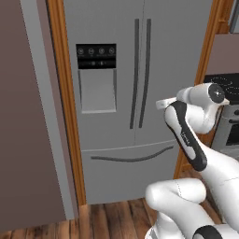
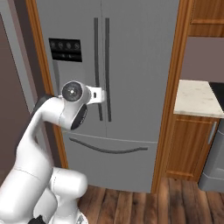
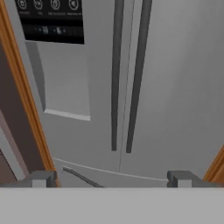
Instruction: Retrieve the tangerine and orange from the fridge and place them into the bowl on the dining table.
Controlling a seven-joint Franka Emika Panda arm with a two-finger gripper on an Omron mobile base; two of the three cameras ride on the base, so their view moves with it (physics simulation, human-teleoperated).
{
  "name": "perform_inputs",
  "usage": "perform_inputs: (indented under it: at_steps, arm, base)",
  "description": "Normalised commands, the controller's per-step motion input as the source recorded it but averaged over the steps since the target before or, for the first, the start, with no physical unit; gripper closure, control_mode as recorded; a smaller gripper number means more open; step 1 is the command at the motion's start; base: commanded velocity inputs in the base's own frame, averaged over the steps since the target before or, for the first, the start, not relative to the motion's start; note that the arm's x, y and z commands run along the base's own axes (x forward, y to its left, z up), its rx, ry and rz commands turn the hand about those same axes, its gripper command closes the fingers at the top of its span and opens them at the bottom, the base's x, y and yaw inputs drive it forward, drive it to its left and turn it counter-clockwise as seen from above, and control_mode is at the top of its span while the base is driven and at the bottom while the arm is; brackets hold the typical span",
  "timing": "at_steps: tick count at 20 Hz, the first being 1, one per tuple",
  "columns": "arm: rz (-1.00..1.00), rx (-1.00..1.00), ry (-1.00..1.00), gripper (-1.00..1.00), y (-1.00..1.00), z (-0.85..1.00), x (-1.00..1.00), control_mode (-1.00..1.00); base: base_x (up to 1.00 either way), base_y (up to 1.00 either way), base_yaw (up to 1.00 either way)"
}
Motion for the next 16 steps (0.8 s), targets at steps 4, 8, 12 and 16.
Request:
perform_inputs:
  at_steps: [4,8,12,16]
  arm:
    - [0.00,0.00,-0.06,-1.00,0.00,0.00,0.64,-1.00]
    - [0.00,0.00,-0.02,-1.00,0.00,0.01,0.61,-1.00]
    - [0.00,0.03,0.04,-1.00,-0.07,0.11,0.56,-1.00]
    - [0.00,0.03,0.07,-1.00,-0.07,0.12,0.59,-1.00]
  base:
    - [0.00,0.00,0.00]
    - [0.00,0.00,0.00]
    - [0.00,0.00,0.00]
    - [0.00,0.00,0.00]
